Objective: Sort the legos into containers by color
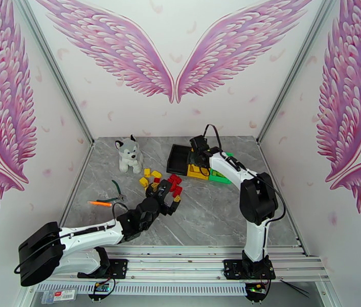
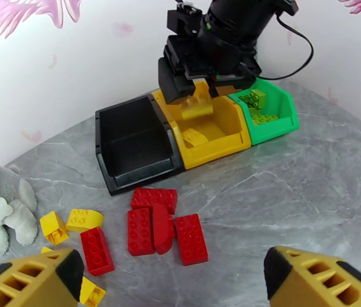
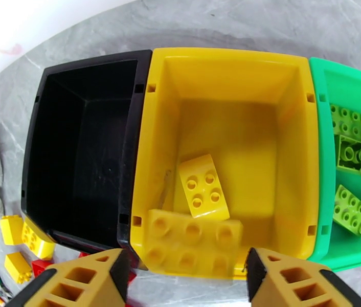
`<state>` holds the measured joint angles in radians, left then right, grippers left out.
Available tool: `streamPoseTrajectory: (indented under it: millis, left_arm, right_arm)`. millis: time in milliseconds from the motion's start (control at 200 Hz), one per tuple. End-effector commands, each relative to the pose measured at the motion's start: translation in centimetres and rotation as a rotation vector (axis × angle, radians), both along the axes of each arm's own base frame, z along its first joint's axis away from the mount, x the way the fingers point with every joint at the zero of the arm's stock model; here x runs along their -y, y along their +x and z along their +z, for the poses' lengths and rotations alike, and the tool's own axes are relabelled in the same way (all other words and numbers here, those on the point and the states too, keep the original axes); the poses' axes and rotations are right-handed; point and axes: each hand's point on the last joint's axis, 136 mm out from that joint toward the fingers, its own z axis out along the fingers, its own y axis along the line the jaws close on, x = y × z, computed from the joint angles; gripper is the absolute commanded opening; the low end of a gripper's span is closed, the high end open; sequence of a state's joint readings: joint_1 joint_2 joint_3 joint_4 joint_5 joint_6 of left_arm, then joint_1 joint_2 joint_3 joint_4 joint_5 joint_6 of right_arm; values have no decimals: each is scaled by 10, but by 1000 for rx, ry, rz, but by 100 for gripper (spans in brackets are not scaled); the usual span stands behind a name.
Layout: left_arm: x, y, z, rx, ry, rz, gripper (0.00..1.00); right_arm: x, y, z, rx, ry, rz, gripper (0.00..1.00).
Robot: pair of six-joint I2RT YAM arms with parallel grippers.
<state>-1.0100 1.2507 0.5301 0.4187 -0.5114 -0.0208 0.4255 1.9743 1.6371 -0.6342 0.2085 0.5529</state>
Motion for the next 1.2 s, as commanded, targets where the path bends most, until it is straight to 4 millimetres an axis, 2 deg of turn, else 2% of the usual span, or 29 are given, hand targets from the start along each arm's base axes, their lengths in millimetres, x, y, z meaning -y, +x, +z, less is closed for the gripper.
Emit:
streamPoseTrajectory:
  millis: [0,155,360,540,660,890,1040,1195]
  left_arm:
    - [-8,3,16,56,-7,35,99]
    - [-23,9,19,62,-28,89,99]
    - [-55,27,11,14,-108,188,99]
    - [-100,42,0,-48,-237,320,99]
    - [-140,50,-12,-92,-340,431,99]
    - [-199,49,-32,-134,-495,626,99]
    - [-228,44,-46,-159,-586,724,99]
    - [-244,40,-53,-172,-635,772,99]
  right_arm:
    - [4,0,18,26,-8,-5,71]
    - [-13,-11,32,70,-3,58,72]
    - [-67,-32,37,99,8,212,71]
    - [-127,-54,25,63,28,364,69]
    - [-171,-74,15,28,36,472,68]
    - [-244,-110,-13,-51,24,648,69]
    - [-269,-123,-33,-85,-3,699,69]
    - [-272,-125,-48,-112,-36,700,67]
